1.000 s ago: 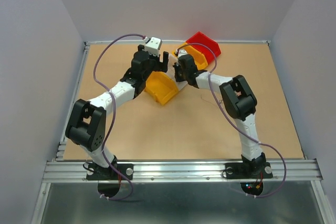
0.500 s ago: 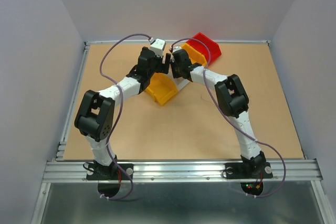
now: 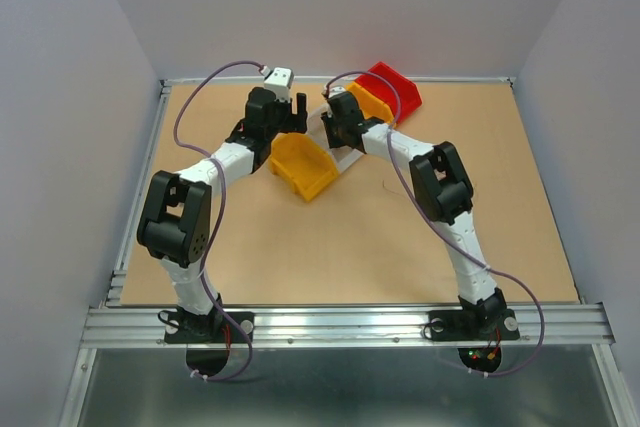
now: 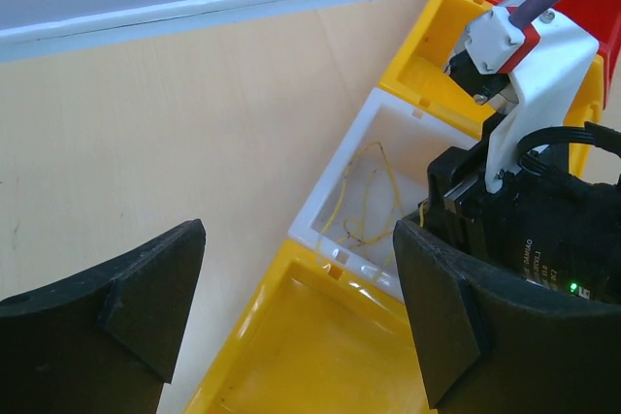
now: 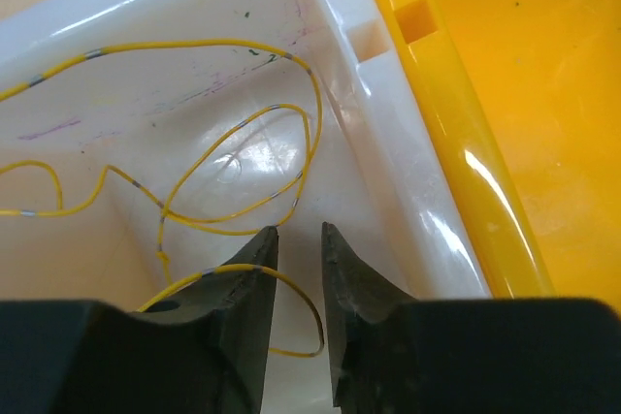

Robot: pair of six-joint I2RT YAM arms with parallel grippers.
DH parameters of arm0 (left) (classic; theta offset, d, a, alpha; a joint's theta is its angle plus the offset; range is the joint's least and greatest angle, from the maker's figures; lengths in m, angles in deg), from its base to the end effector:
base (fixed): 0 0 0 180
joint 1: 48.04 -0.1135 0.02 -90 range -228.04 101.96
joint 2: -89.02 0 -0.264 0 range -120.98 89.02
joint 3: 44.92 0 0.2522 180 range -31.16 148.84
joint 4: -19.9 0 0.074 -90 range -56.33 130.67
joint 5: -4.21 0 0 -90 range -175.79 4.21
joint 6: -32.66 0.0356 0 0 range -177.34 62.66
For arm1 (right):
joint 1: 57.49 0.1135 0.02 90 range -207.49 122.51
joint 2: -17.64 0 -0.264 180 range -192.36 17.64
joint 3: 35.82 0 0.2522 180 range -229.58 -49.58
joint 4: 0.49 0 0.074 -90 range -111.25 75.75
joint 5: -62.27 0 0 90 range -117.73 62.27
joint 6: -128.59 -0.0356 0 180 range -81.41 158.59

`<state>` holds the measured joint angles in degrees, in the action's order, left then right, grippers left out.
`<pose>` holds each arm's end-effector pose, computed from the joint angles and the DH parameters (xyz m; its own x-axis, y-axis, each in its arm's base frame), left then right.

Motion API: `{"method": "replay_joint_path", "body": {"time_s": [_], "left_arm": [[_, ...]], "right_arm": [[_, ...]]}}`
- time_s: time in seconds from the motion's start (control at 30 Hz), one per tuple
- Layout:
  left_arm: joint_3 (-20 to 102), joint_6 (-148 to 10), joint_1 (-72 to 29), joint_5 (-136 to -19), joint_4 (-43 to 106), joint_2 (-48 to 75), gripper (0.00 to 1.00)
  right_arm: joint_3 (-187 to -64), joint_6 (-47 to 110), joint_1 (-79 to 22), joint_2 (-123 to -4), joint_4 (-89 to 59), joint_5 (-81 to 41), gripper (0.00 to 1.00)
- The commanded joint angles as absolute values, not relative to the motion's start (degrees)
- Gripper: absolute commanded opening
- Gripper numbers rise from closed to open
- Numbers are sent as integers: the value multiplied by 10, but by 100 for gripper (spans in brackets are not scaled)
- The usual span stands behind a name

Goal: Untangle the cables

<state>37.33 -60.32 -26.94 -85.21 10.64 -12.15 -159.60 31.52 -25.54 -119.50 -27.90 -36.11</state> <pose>0.3896 -0.1507 0.2723 -0.1755 0.0120 -0.9844 0.3607 0.9312 -0.0529 0.4623 0.2822 0.1635 -0.6028 -0.2324 -0.7633 -0.3584 0.9336 -0.0012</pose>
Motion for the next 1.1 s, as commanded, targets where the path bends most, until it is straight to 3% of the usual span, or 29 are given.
{"method": "replay_joint_path", "body": {"time_s": [0.0, 0.2, 0.43, 0.57, 0.7, 0.73, 0.83, 1.0, 1.07], "left_arm": [[378, -610, -267, -834, 73, -90, 89], [366, -607, -267, -829, 61, -82, 89], [360, -602, -267, -810, 54, -77, 89], [362, -597, -267, -796, 54, -86, 88], [363, -594, -266, -788, 54, -92, 85], [363, -594, -266, -782, 54, -92, 85], [358, -592, -265, -770, 50, -85, 85], [343, -576, -255, -758, 41, -70, 85], [339, -560, -248, -758, 37, -67, 85]], "right_arm": [[-1560, 308, -251, -1123, -256, -360, 34], [-1466, 304, -251, -1030, -176, -363, 49], [-1376, 302, -251, -952, -148, -364, 75], [-1306, 291, -251, -901, -123, -380, 76], [-1222, 262, -253, -828, -117, -463, 79], [-1204, 252, -255, -813, -117, -508, 88], [-1110, 202, -283, -713, -118, -567, 97], [-998, 144, -338, -608, -127, -638, 100], [-986, 126, -345, -597, -170, -727, 100]]}}
